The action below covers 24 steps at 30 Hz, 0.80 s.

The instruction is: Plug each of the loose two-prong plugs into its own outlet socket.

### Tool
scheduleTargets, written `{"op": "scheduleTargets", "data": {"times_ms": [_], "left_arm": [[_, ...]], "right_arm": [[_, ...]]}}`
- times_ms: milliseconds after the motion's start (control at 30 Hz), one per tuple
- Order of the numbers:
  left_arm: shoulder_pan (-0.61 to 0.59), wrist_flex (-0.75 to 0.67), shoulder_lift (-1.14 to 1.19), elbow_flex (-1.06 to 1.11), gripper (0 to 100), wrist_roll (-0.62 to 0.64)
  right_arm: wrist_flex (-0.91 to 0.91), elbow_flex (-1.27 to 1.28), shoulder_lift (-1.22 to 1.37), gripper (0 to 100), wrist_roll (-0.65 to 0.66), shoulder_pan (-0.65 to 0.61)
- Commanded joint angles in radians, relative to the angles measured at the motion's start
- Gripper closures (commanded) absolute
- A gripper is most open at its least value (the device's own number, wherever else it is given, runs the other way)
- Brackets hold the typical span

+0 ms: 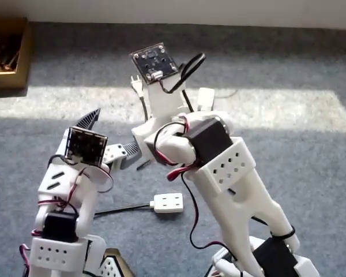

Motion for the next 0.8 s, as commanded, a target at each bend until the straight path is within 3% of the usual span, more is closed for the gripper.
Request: {"op": "scheduleTargets", "data": {"times_ms": [0, 567, 767], "left_arm": [[-0.005, -0.015, 0.028, -0.013, 56, -0.003], [-0.111, -0.011, 0.022, -0.002, 56, -0.006], [-0.259, -0.075, 0.031, 0.015, 56, 0.000]], "right_arm": [[0.035, -0.001, -0.070, 99.3, 0.043, 0.058], [0.053, -0.005, -0.061, 99.3, 0.080, 0.239], [0.177, 0.036, -0.062, 99.3, 0.080, 0.214]]}}
